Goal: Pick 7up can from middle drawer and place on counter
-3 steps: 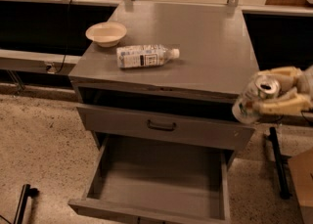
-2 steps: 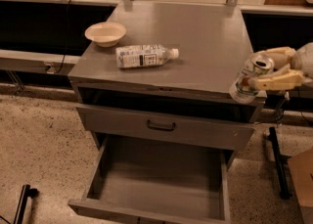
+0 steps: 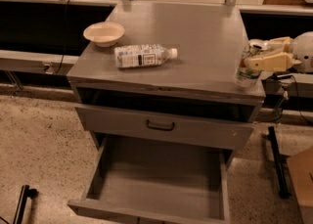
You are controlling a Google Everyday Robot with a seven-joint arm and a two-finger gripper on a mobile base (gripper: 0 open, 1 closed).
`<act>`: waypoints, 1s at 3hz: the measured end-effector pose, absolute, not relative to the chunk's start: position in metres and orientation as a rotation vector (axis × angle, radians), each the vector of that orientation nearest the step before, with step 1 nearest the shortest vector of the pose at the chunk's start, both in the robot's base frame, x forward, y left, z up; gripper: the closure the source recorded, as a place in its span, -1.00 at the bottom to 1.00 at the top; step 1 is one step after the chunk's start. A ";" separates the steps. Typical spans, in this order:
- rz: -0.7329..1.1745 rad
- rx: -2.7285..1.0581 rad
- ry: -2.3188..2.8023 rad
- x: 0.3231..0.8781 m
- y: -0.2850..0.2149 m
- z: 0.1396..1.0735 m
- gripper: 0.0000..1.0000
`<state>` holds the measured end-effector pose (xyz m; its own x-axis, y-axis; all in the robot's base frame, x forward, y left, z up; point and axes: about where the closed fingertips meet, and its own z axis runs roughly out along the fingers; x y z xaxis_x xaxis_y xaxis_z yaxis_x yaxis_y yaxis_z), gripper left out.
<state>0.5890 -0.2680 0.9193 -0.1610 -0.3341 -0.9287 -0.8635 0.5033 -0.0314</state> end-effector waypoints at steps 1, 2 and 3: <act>0.587 -0.875 1.762 0.607 -0.275 0.911 1.00; 0.534 -0.905 1.631 0.617 -0.265 0.915 0.65; 0.503 -0.955 1.589 0.618 -0.258 0.917 0.18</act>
Offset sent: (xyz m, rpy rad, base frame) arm 0.0345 0.0120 0.0045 0.0340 -0.3672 -0.0591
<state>0.6183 -0.2577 0.9173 -0.0112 -0.3063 -0.9519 -0.7985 0.5757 -0.1758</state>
